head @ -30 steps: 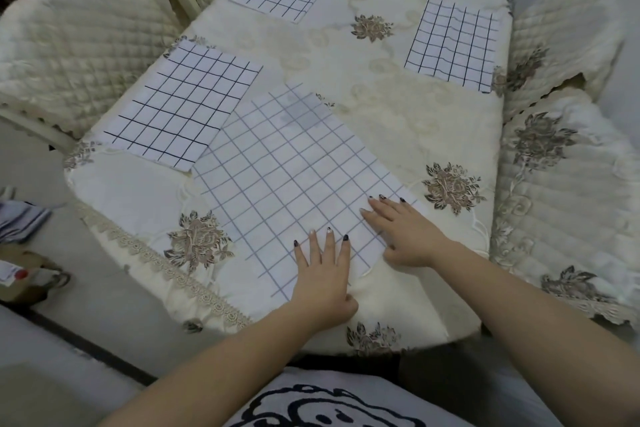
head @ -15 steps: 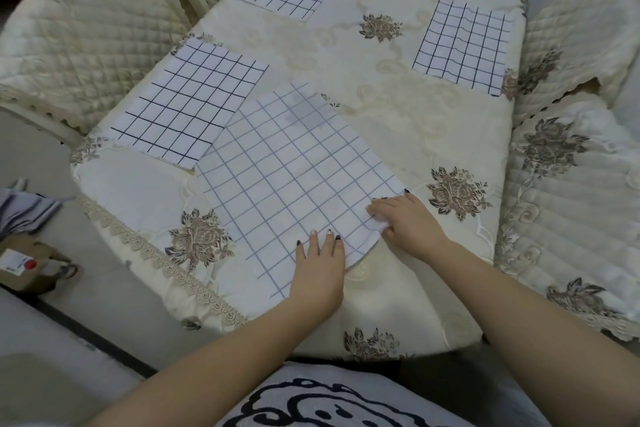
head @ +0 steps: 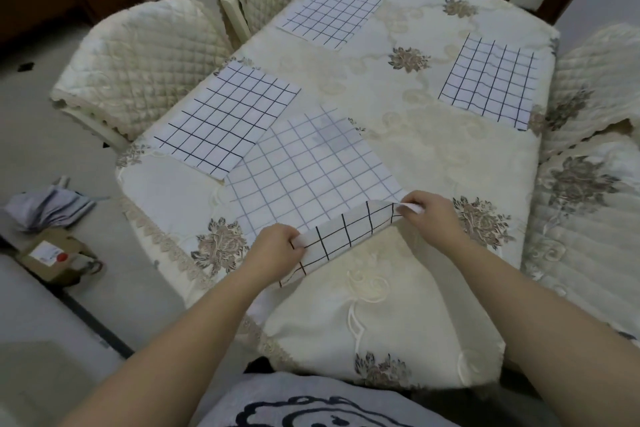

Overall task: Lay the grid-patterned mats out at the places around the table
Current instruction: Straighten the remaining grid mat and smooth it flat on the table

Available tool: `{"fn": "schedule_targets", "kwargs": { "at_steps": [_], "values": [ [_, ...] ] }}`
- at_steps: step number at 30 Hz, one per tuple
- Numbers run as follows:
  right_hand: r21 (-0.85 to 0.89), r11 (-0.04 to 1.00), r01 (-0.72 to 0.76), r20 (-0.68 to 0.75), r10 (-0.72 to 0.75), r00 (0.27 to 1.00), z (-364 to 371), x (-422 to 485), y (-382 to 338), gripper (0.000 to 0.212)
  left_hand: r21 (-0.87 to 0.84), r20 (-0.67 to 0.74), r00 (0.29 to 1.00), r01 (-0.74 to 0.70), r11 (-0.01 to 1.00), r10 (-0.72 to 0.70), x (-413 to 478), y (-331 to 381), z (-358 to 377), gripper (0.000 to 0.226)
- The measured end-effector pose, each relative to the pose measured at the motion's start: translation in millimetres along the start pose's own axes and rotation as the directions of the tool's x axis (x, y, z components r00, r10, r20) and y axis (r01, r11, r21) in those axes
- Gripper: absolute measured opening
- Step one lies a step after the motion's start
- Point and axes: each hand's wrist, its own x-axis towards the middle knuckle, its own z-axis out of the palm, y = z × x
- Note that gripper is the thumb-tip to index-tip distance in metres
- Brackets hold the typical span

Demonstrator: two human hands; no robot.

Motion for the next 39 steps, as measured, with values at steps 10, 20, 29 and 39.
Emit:
{"fn": "schedule_targets", "kwargs": {
  "at_steps": [10, 20, 29, 39],
  "values": [
    [0.424, 0.893, -0.152, -0.155, 0.237, 0.959, -17.8, 19.2, -16.9, 0.009, -0.337, -0.106, 0.984, 0.103, 0.936, -0.146, 8.6, -20.7, -57.6, 0.024],
    [0.454, 0.881, -0.132, -0.322, 0.301, 0.898, -61.7, 4.4, -14.4, 0.012, -0.680, -0.124, 0.990, -0.031, 0.732, -0.073, 48.9, 17.8, -80.0, 0.007],
    [0.490, 0.866, -0.102, -0.456, 0.354, 0.817, -94.6, -22.4, -14.9, 0.011, -0.717, -0.102, 0.990, -0.140, 0.683, 0.096, 90.6, 70.6, -96.9, 0.007],
    [0.515, 0.850, -0.113, -0.517, 0.413, 0.750, -94.9, -45.4, -22.1, 0.036, -0.697, -0.085, 0.976, -0.200, 0.689, 0.198, 97.8, 75.0, -109.5, 0.007]
  ]
}}
